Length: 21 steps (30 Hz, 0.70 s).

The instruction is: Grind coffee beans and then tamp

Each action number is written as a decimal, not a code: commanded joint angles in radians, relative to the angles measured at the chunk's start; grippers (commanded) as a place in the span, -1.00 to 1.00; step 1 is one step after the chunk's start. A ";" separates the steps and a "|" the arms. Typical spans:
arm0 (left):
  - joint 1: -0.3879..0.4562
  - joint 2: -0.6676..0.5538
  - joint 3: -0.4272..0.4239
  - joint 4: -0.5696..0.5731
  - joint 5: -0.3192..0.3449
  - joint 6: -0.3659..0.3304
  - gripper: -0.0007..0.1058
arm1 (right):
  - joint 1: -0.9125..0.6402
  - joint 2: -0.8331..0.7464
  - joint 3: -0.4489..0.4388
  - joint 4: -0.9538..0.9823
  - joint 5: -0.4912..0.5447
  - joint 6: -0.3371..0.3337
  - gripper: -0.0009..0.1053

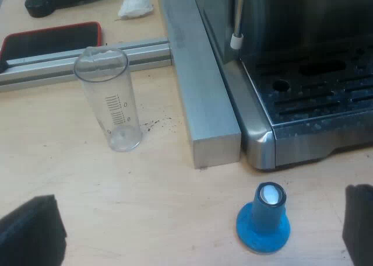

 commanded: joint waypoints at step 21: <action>0.001 -0.140 0.014 -0.050 -0.012 0.023 0.99 | -0.003 -0.045 -0.006 -0.006 -0.005 -0.002 0.36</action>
